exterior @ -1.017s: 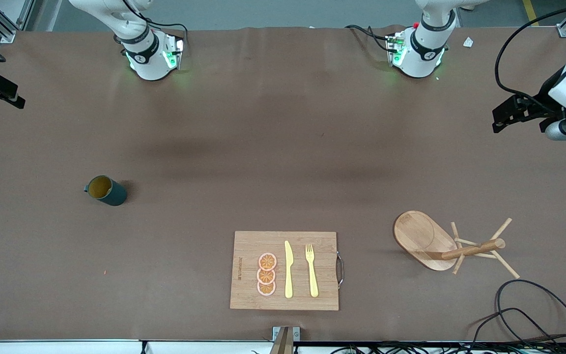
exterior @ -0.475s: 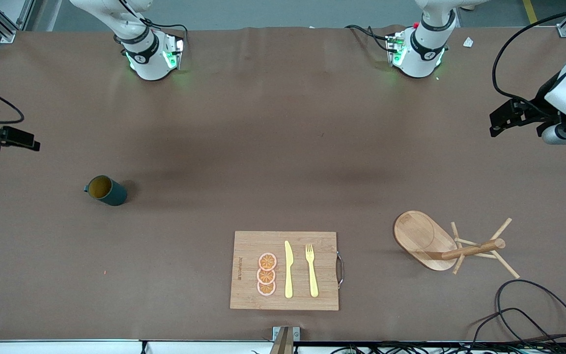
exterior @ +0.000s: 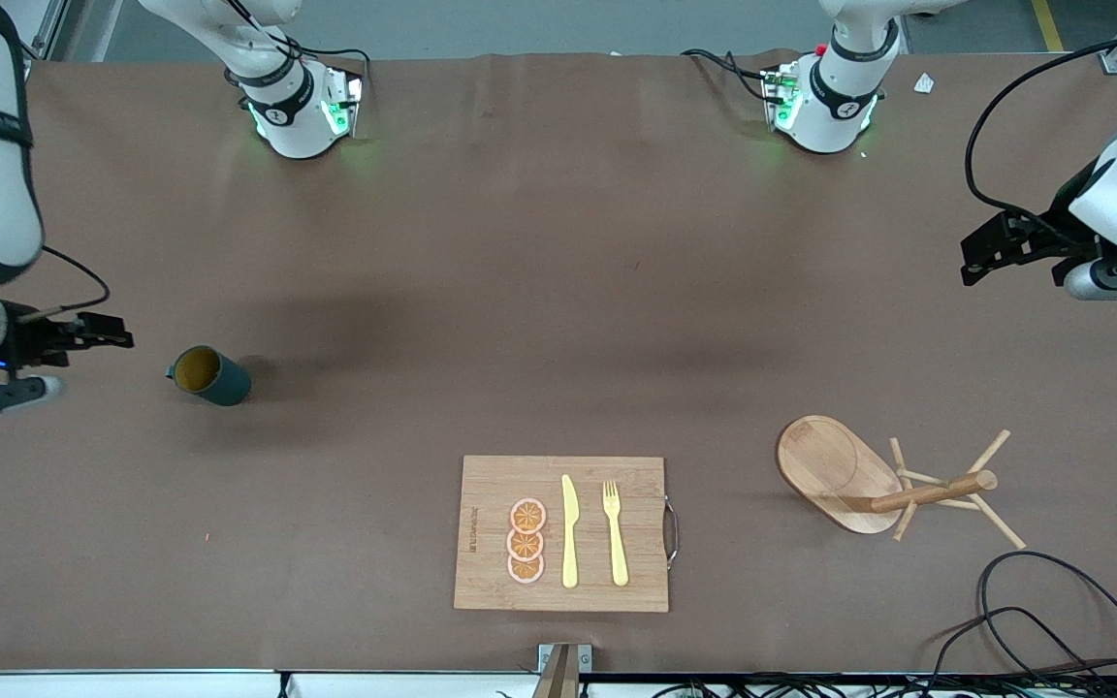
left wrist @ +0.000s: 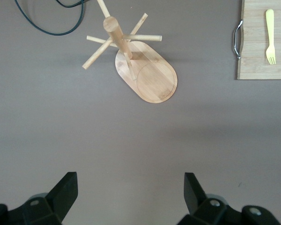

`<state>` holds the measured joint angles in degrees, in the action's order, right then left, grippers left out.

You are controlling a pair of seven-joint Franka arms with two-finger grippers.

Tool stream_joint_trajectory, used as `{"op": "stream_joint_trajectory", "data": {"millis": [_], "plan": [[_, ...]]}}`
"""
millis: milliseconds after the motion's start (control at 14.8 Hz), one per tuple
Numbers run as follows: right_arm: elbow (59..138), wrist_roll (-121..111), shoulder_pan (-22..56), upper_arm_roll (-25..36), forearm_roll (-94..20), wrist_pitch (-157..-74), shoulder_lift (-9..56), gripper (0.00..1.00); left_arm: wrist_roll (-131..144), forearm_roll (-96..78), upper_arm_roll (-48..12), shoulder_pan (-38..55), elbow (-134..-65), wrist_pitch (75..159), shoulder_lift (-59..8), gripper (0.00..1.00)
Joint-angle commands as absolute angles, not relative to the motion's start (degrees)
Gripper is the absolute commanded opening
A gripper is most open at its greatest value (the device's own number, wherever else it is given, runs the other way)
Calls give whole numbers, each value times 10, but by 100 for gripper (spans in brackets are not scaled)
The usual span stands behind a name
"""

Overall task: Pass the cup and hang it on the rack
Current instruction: 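Lower the right gripper and grasp the teal mug rim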

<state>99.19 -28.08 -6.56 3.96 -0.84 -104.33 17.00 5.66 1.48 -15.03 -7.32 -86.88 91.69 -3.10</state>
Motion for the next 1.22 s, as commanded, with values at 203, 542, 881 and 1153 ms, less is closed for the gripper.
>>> {"op": "stream_joint_trajectory", "data": {"millis": [203, 542, 881, 1153], "plan": [[1146, -367, -81, 31, -10, -1233, 163, 100, 61, 8, -153, -73, -867, 928, -37, 100], [1194, -397, -76, 29, -10, -1342, 201, 100, 61, 8, -153, -74, -867, 929, -37, 100], [1191, -402, -74, 25, -10, -1367, 218, 57, 61, 8, -153, -75, -867, 928, -33, 100], [1188, -399, -68, 25, -11, -1366, 217, 0, 60, 8, -153, -76, -867, 925, -30, 100]]}}
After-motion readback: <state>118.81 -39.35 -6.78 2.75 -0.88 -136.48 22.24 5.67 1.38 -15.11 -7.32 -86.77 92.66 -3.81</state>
